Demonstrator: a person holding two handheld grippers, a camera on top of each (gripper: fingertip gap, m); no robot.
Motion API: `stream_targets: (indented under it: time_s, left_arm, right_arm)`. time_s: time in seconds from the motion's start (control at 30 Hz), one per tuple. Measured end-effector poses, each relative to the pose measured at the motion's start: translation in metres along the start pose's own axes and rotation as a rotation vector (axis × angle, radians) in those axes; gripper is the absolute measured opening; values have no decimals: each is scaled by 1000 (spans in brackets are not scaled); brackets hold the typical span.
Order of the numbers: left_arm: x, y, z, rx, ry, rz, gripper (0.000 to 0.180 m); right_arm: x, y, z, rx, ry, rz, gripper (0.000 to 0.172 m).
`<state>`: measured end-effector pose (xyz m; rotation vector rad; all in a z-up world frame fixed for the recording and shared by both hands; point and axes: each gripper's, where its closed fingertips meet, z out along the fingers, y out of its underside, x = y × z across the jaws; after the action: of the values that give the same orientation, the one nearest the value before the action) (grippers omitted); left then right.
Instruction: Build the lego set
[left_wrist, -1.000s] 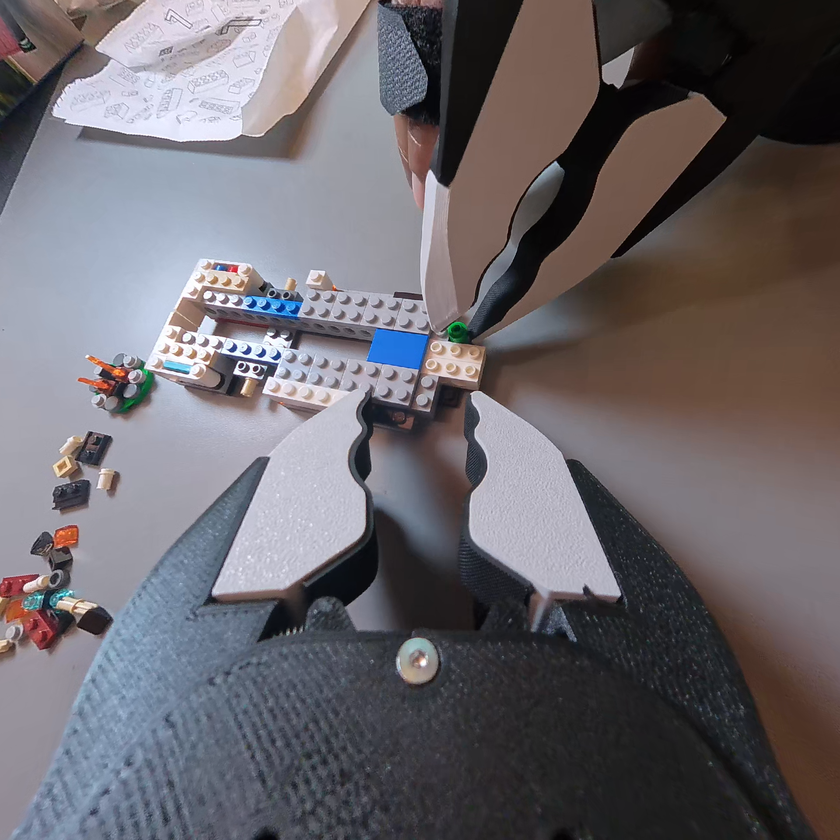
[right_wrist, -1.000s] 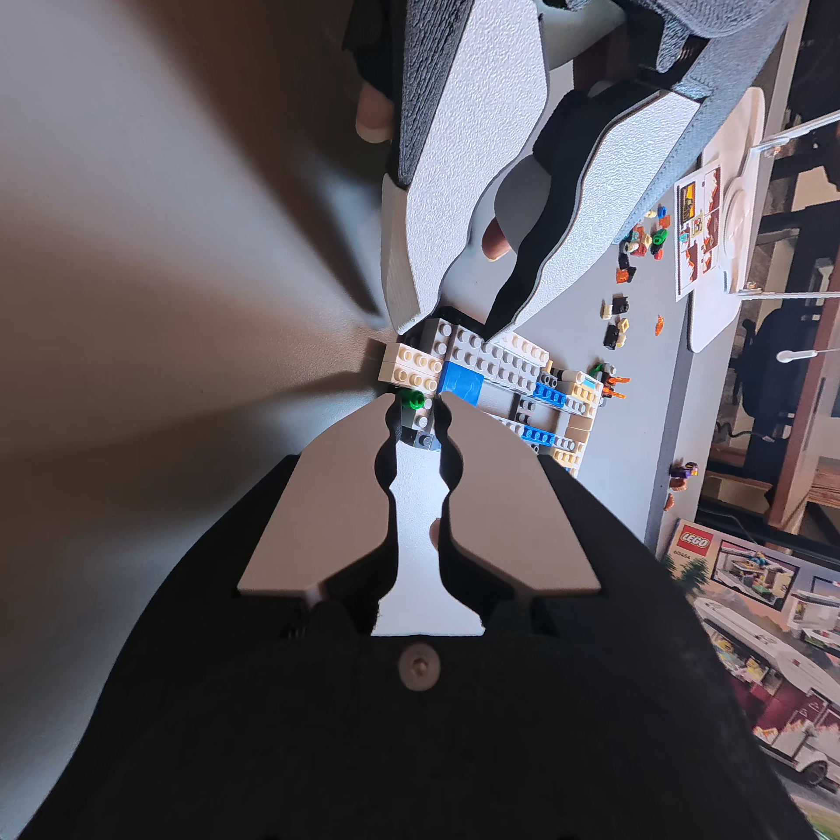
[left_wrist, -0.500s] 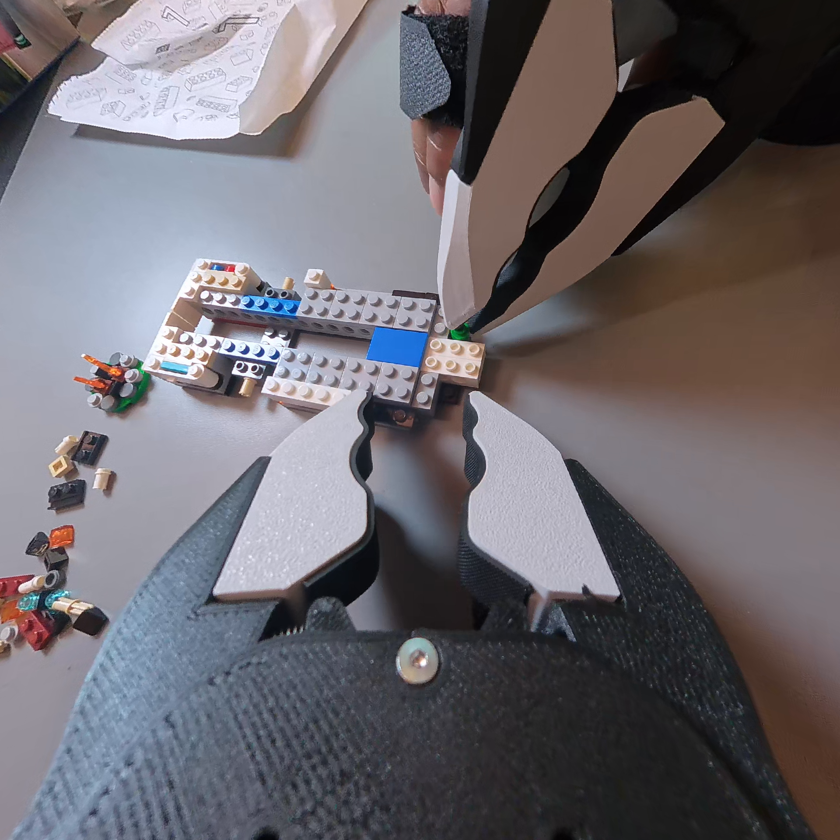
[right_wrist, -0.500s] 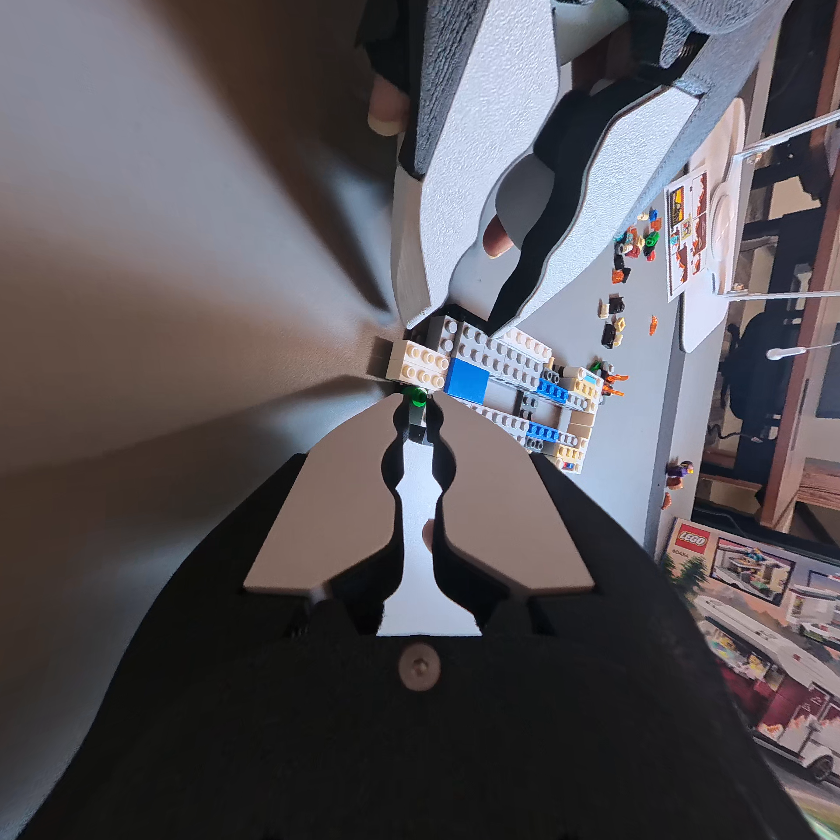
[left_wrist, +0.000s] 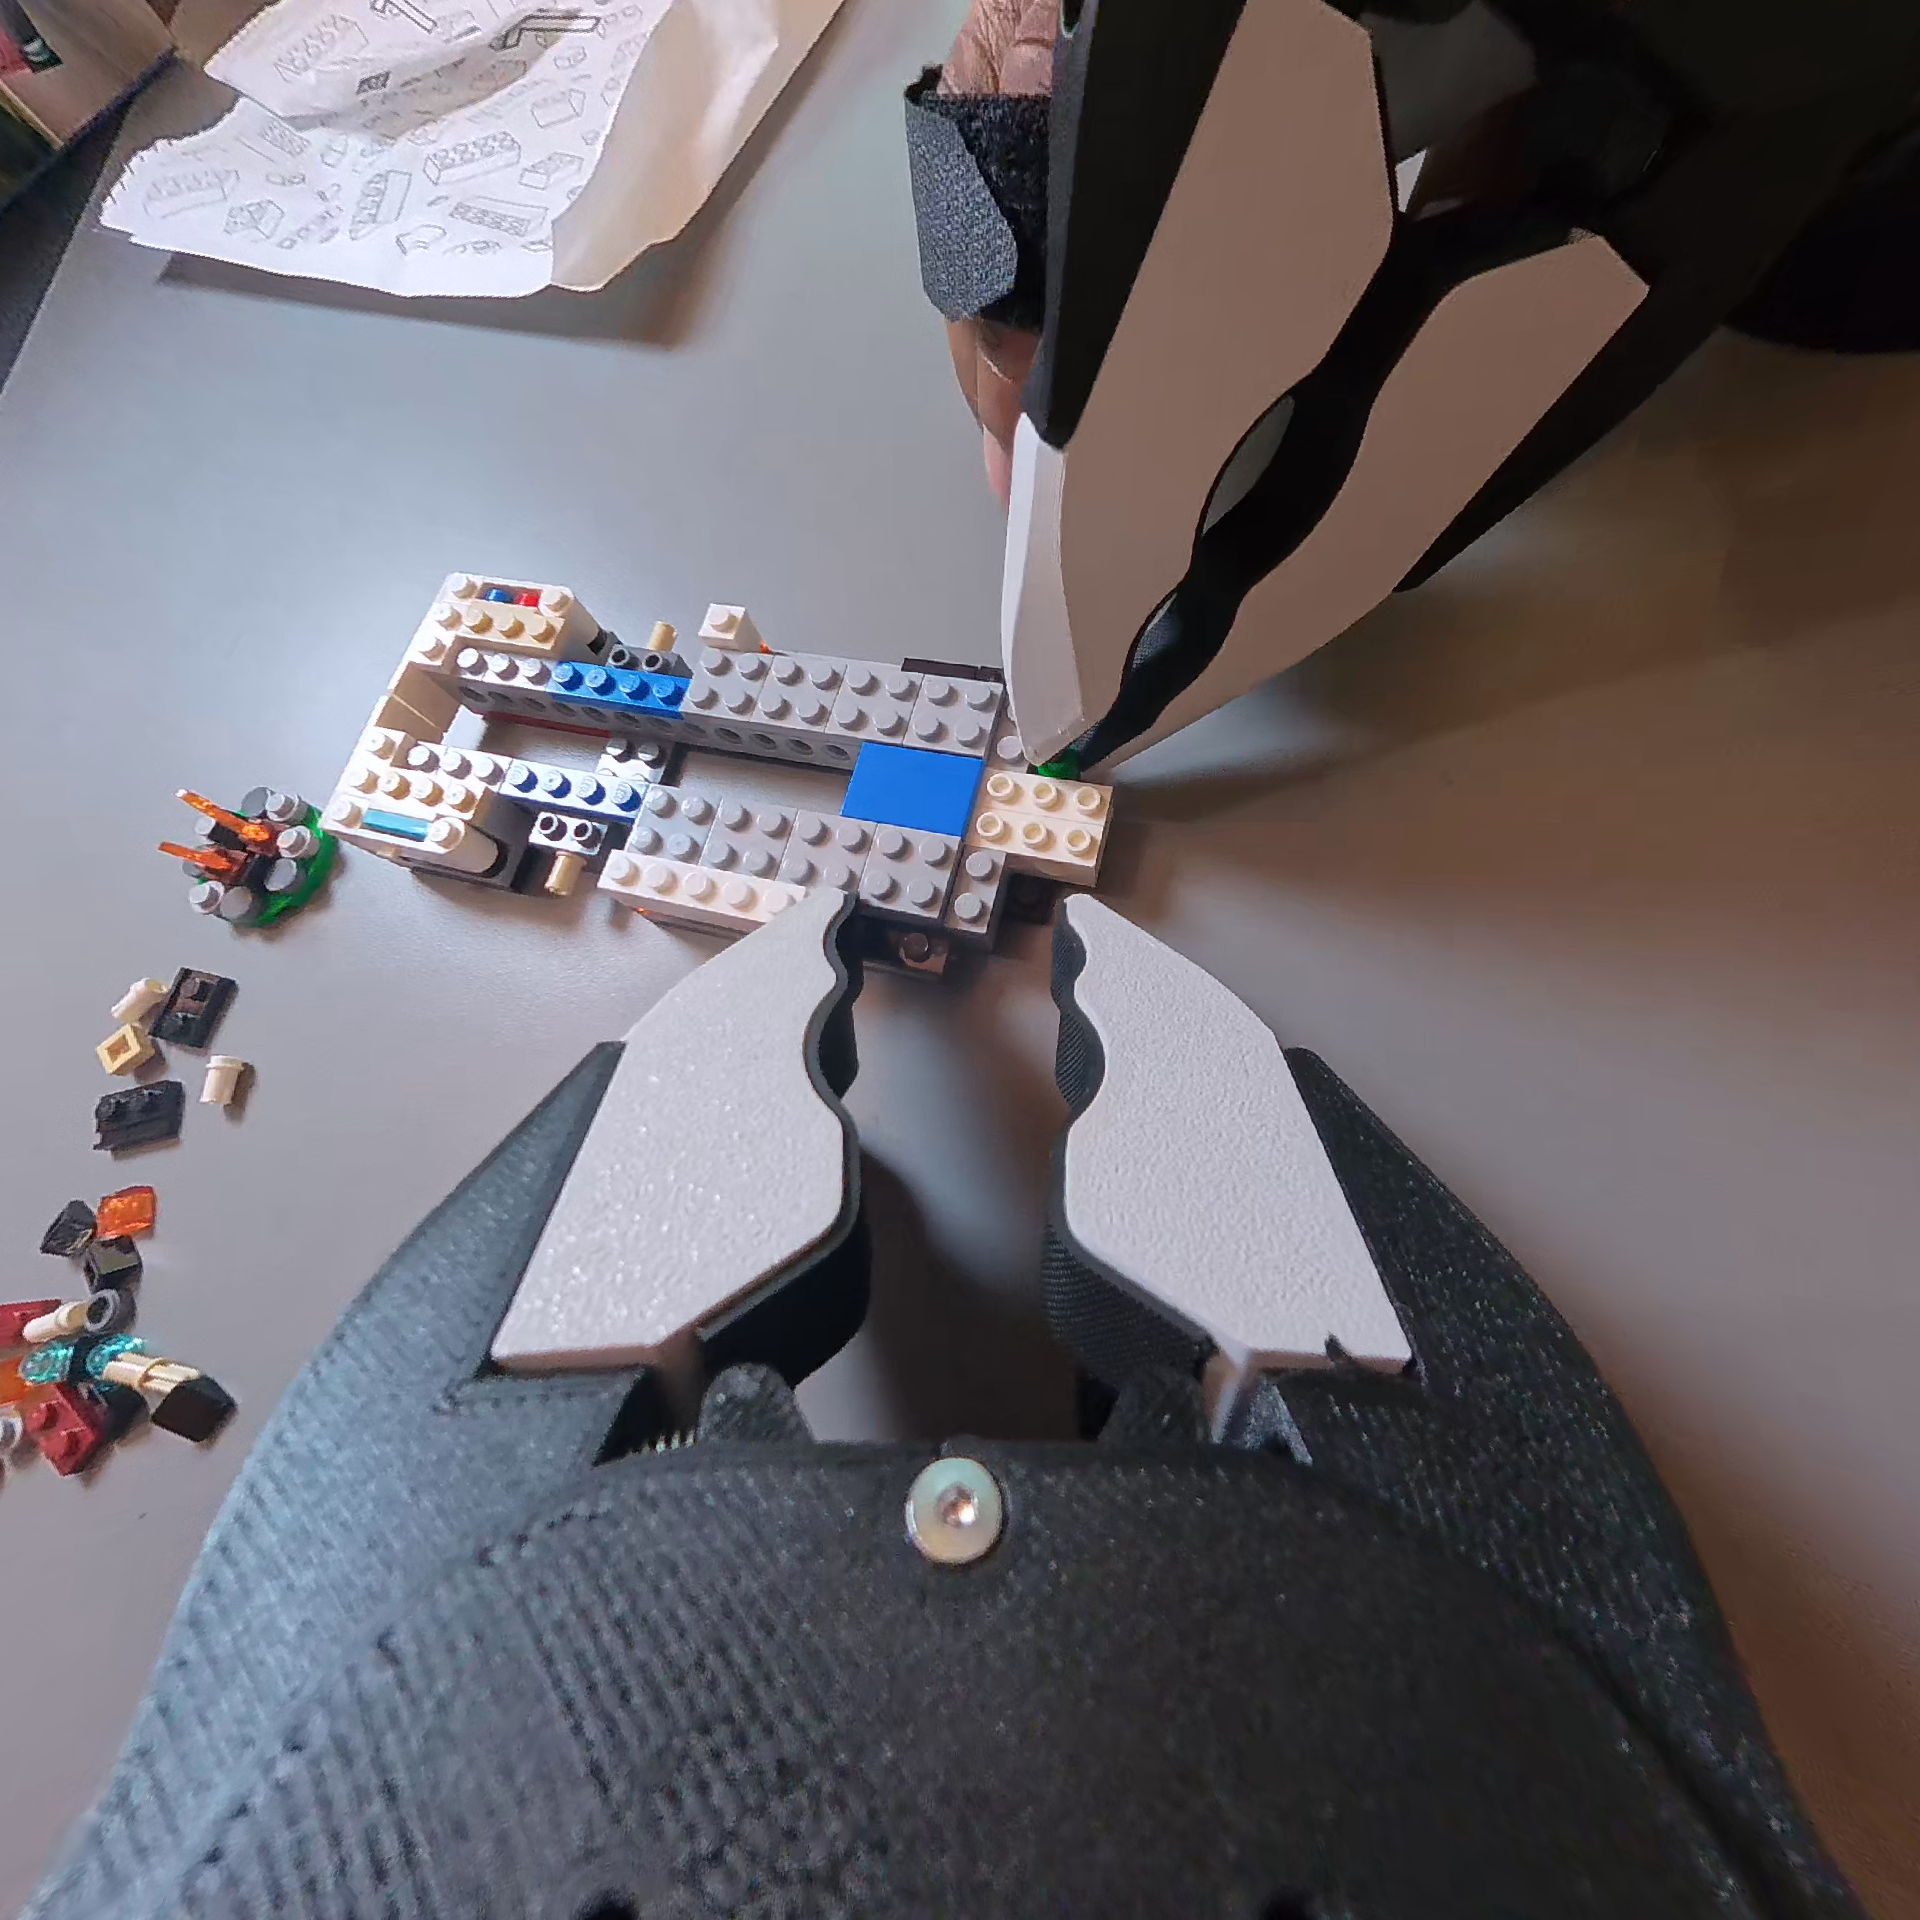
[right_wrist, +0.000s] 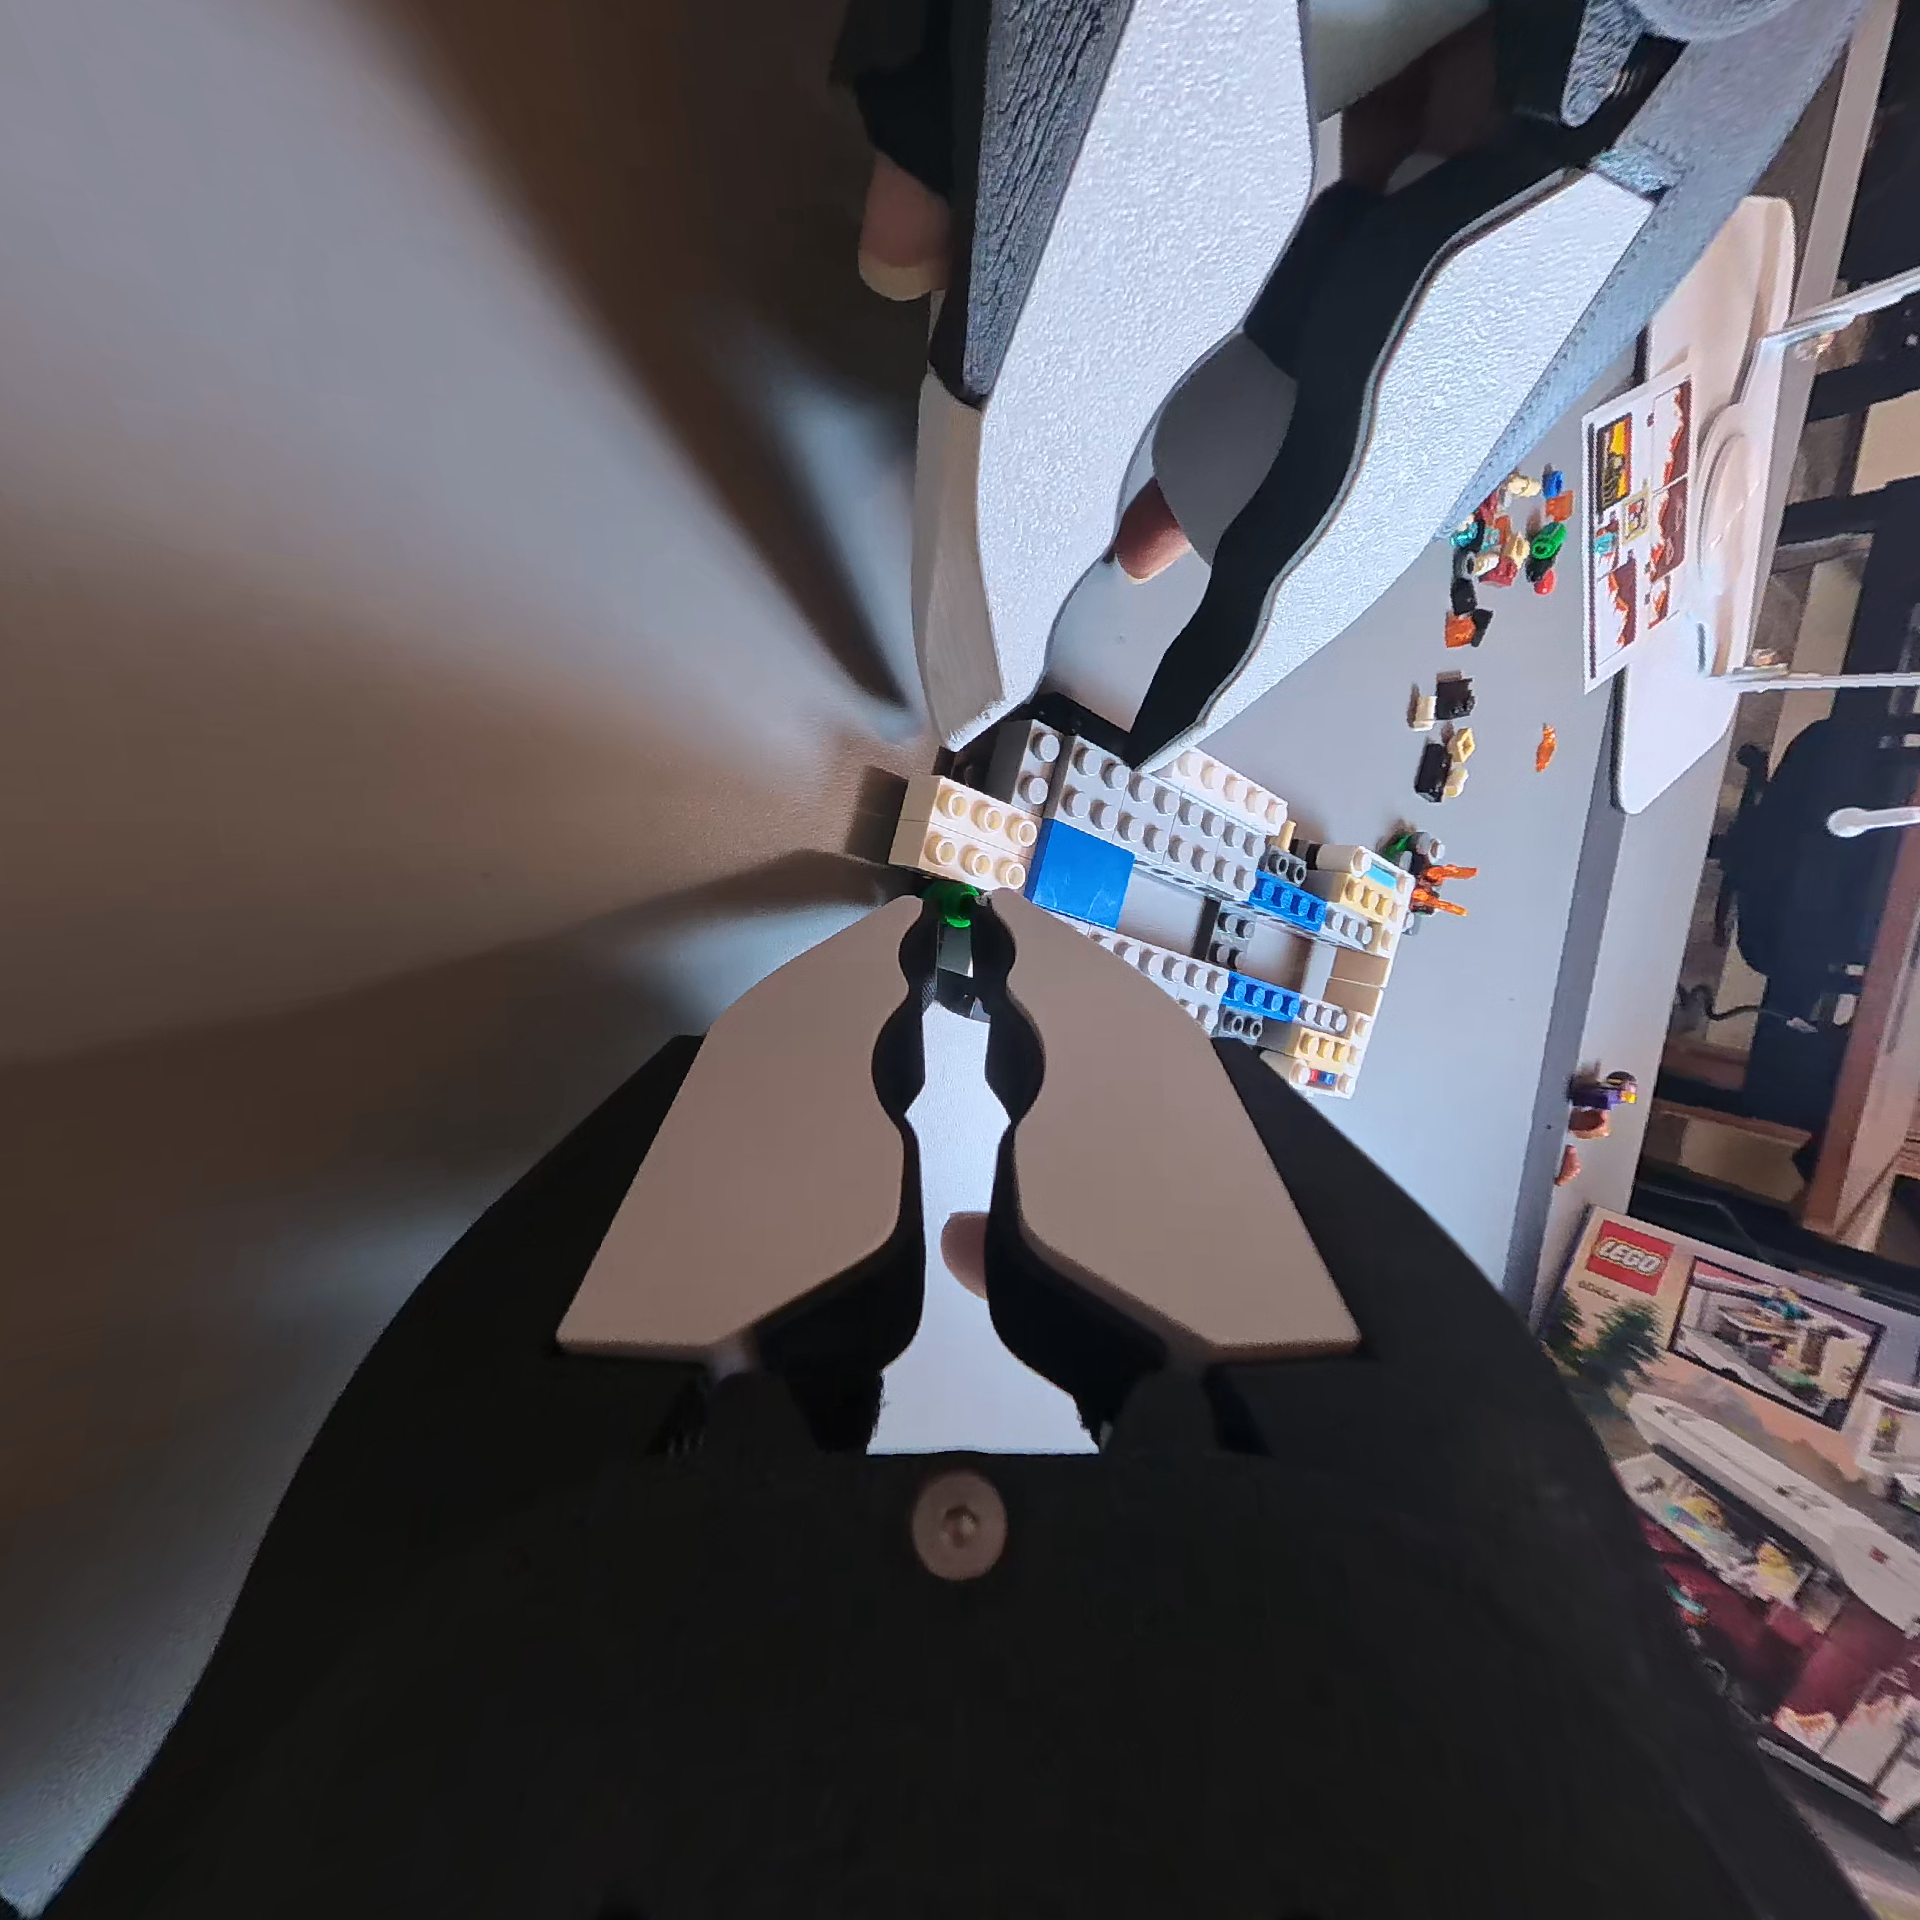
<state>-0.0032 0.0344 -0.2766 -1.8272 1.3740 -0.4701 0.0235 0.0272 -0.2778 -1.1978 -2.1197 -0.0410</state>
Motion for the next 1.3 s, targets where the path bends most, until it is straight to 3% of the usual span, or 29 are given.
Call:
stream_targets:
  time_s: [0.3,0.47,0.57,1.07,1.3]
  left_arm:
    - [-1,2,0,-2,-4,4,35]
    - [-2,3,-1,-10,-15,19,33]
    - [-1,5,0,-22,-22,31,33]
    - [-1,5,0,-31,-24,31,31]
    - [-1,5,0,-38,-29,31,32]
  right_arm:
    - [0,-3,1,23,-29,58,7]
    - [3,-5,-3,52,-1,71,15]
    - [4,-10,-9,77,25,46,9]
    - [4,-2,1,2,2,20,4]
    - [4,-2,3,-30,-93,29,6]
